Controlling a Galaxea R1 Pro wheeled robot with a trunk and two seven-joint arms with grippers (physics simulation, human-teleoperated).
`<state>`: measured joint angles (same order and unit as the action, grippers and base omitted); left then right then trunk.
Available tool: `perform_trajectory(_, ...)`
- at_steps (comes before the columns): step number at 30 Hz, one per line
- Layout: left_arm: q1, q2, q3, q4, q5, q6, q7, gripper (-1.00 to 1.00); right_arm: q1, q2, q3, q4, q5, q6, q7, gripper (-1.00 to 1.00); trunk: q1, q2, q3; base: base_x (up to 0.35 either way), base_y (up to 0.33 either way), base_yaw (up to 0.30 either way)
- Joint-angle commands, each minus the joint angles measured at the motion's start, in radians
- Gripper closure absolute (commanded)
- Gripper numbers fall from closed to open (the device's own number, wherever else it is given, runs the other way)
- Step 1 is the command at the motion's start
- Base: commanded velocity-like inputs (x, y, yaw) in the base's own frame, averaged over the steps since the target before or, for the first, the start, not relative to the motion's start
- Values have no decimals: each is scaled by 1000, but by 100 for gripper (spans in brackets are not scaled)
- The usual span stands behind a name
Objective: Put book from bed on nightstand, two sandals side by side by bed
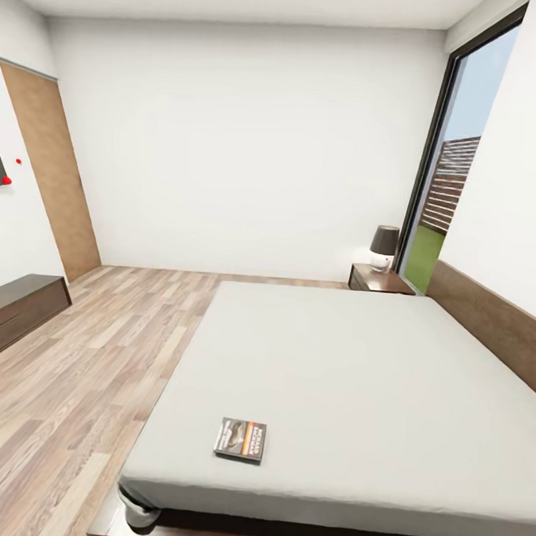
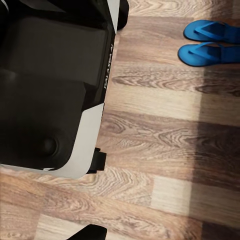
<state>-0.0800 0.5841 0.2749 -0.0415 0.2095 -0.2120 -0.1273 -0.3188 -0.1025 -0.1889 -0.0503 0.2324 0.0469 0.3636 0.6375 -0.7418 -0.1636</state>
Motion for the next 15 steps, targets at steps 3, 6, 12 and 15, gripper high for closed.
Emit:
perform_trajectory(3,-1,0,1,2,10,-4,-8,-100,0,0,-8,-2,8,5,5,-100,0,-1,-2,17,18,3)
perform_trajectory(6,-1,0,1,2,10,-5,-8,-100,0,0,-7,-2,8,5,5,-100,0,-1,-2,13,16,1)
perform_trajectory(12,-1,0,1,2,10,-6,-8,-100,0,0,-6,-1,8,5,5,-100,0,-1,-2,59,71,1)
perform_trajectory(15,-1,0,1,2,10,-7,-8,-100,0,1,-6,0,8,5,5,-100,0,-1,-2,36,45,0)
